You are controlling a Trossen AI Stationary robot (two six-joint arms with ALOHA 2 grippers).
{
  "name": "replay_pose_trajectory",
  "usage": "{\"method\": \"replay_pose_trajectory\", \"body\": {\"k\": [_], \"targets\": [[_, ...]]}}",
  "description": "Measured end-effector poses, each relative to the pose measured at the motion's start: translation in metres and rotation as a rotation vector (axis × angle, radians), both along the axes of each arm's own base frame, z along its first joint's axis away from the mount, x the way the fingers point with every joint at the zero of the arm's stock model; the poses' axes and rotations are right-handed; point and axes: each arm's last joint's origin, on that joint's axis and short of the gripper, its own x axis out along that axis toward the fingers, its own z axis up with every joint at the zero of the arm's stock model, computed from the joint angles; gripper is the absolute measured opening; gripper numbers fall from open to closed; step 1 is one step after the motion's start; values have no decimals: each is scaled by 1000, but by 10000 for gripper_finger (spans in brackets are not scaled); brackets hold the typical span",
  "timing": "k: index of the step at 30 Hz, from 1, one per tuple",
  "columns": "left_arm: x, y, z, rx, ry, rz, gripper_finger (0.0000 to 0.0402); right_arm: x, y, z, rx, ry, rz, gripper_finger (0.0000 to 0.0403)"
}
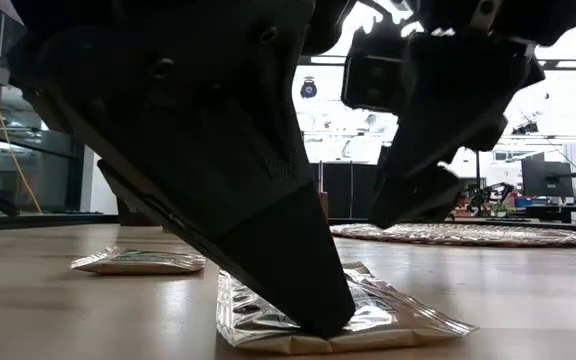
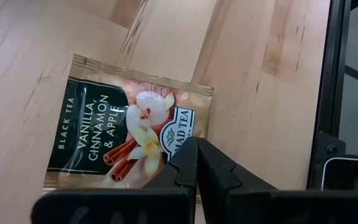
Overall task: Pick & Place Tea
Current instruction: Put the brown tea bag into the middle section of the wooden organizer
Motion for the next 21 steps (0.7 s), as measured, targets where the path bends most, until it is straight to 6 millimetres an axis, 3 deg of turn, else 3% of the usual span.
{"method": "replay_pose_trajectory", "body": {"k": [16,21], "targets": [[11,16,0,55,-14,-32,0,2,3,-9,-28,0,-28,202],[18,25,0,67,-22,-40,0,2,4,-23,-33,35,-21,202]]}}
